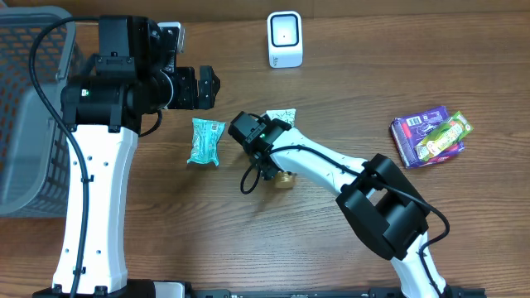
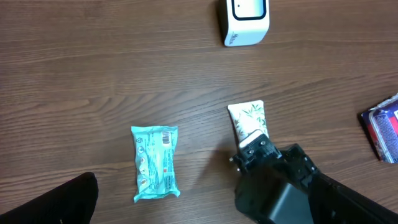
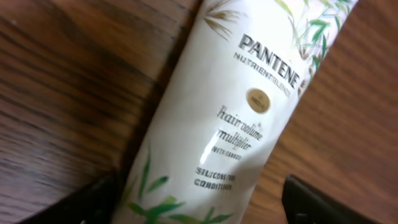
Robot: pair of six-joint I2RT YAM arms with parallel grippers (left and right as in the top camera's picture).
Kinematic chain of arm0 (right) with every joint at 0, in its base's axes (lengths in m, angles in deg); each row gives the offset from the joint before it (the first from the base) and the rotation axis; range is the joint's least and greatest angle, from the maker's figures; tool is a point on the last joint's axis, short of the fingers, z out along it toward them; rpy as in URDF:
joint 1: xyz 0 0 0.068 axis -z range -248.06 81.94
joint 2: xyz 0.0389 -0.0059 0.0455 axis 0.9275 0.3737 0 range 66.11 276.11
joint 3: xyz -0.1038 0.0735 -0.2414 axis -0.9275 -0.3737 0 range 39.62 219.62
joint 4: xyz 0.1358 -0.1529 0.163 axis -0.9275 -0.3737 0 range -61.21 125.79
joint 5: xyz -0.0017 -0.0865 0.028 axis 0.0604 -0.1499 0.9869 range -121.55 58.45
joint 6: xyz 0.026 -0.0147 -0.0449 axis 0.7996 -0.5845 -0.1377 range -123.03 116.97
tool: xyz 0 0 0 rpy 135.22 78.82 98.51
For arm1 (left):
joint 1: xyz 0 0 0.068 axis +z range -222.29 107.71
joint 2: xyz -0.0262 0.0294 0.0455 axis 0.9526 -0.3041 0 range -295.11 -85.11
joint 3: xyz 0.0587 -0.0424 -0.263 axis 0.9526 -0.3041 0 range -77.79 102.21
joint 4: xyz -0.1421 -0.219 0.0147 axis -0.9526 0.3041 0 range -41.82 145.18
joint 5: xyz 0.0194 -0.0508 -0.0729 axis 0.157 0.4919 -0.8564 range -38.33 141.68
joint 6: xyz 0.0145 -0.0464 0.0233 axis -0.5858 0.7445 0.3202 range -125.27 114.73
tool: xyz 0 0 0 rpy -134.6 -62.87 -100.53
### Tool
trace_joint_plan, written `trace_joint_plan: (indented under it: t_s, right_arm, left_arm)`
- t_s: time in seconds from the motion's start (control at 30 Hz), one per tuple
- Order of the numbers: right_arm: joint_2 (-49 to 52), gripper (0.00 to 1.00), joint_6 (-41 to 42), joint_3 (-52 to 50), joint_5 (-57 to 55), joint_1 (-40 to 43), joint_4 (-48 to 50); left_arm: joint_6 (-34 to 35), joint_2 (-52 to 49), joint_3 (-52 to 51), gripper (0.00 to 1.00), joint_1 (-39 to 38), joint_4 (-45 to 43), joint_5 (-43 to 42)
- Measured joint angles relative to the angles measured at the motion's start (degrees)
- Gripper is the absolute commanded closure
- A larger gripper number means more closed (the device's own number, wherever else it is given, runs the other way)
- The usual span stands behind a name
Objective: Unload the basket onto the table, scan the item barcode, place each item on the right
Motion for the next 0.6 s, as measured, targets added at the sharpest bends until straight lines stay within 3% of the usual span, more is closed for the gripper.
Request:
trace_joint_plan:
  t_s: [0.03,0.07,0.13,0.43,0.5,0.6]
  right_arm:
    - [0.50,0.74,-0.09,0.26,-1.31,-0.04,-0.72]
    - [0.76,0.84,-0.52,0.33,-2.51,0.00,-1.33]
    - [1.42,0.93,-0.98,0.33,-4.76,0.02,-2.10]
    - [1.40,0.96,-1.68,0.74,-9.14,-0.02,-4.26]
    - [0.50,0.96,-3.69,0.74,-4.70,0.74,-4.04]
    - [-2.29,0.96,-8.74,0.74,10.49,4.04,-4.31]
  left_arm:
    - [0.00,0.00,0.00,0.00,0.00,-0.02,0.00]
    - [0.00,0.00,0.00,0.00,0.00,0.00,0.00]
    - [0.00,0.00,0.00,0.00,0.00,0.00,0.00]
    - [0.00,0.00,0.00,0.00,0.00,0.00,0.00]
    - [0.00,0.00,0.00,0.00,0.00,0.00,0.00]
    - [0.00,0.00,0.00,0.00,0.00,0.00,0.00]
